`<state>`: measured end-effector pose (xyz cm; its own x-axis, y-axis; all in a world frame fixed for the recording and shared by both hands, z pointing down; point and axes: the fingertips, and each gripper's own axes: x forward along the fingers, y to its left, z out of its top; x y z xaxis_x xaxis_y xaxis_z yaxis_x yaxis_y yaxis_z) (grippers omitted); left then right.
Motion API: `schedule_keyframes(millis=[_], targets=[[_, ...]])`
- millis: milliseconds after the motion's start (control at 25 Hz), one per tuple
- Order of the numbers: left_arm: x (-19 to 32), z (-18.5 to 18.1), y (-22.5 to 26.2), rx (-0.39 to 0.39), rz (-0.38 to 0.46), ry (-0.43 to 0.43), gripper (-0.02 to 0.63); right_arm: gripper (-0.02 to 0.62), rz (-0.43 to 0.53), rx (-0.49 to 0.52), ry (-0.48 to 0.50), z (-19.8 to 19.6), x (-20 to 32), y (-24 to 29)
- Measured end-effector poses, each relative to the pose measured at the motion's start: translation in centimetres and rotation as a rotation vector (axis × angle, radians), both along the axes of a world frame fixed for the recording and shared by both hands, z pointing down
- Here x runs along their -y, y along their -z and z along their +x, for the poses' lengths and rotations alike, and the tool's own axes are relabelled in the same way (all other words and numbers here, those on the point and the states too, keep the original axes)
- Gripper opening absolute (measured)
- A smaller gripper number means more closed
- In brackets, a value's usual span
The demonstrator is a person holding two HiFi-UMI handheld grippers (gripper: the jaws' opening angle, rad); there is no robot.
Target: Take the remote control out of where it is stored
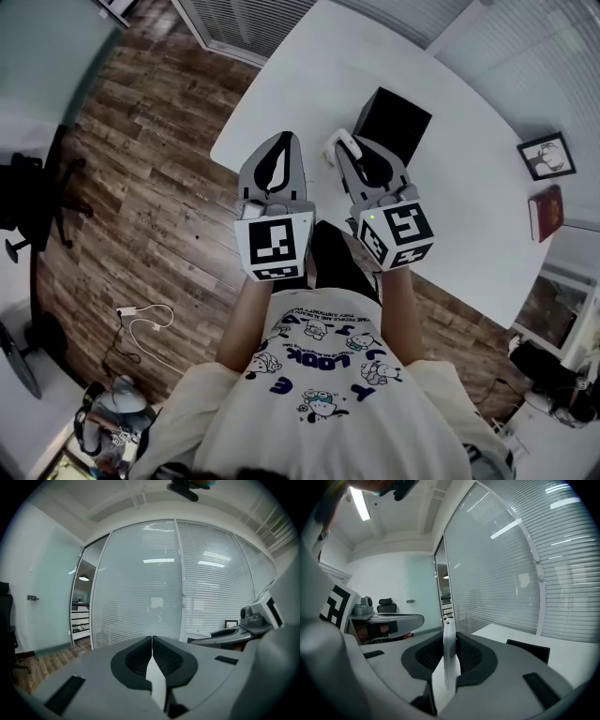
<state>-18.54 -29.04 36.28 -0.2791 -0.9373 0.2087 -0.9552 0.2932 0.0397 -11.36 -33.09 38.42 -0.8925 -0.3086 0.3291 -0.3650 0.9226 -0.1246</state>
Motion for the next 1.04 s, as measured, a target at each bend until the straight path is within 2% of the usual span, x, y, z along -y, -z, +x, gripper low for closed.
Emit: schedule_keyframes(millis=[1040], targets=[[-1.4, 1.4, -0.5, 0.003, -0.009, -0.011, 0.018, 0.081, -0.014, 0.011, -0.017, 1.3, -1.8, -0.5]])
